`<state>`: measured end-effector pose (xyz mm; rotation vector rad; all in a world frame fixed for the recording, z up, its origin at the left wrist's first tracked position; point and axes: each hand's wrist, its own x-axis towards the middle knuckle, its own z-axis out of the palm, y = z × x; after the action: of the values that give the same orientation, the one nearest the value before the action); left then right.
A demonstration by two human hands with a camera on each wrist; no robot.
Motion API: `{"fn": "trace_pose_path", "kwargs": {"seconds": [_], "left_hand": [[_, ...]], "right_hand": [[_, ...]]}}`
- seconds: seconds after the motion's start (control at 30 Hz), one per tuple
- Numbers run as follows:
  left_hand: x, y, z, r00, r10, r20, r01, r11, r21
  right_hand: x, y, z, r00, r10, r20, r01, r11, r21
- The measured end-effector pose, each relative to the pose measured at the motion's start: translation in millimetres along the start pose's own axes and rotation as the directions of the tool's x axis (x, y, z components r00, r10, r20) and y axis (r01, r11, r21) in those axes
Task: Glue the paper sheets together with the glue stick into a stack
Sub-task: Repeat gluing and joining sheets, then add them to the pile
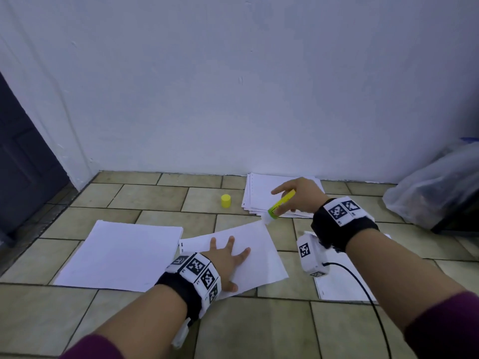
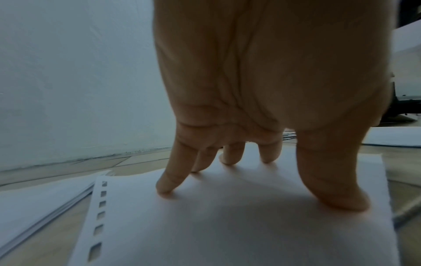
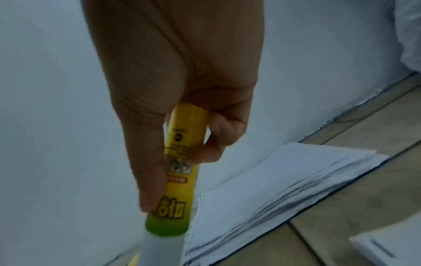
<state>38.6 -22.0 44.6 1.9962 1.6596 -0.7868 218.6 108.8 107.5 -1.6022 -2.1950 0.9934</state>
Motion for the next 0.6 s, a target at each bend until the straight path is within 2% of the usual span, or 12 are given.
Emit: {"fn": "trace_pose_path", "kwargs": {"seconds": [0.1, 0.27, 0.43, 0.6], "left_hand": [[-3.7, 1.8, -2.8, 1.0, -0.009, 0.002, 0.009, 1.0, 0.011], [-7.9, 1.3, -6.2, 1.0, -0.003, -0.01, 0.003, 1.0, -0.009], [-2.1, -0.7, 0.5, 1.0, -0.018, -0.012, 0.018, 1.0, -0.024], [1.1, -1.4, 2.7, 1.0, -0.018, -0.021, 0.018, 0.999, -0.03]], "right_hand": [[-0.9, 4.4, 7.3, 0.998, 0.033, -0.061, -0.027, 0.995, 0.096], [-2.2, 3.4, 32.6, 0.976, -0.068, -0.208, 0.118, 0.965, 0.236], [1.8, 4.5, 54.6, 0.95, -0.163, -0.265, 0.209, 0.965, 0.157], [-2.3, 6.2, 59.7, 0.948, -0.188, -0.257, 0.224, 0.968, 0.116]]}}
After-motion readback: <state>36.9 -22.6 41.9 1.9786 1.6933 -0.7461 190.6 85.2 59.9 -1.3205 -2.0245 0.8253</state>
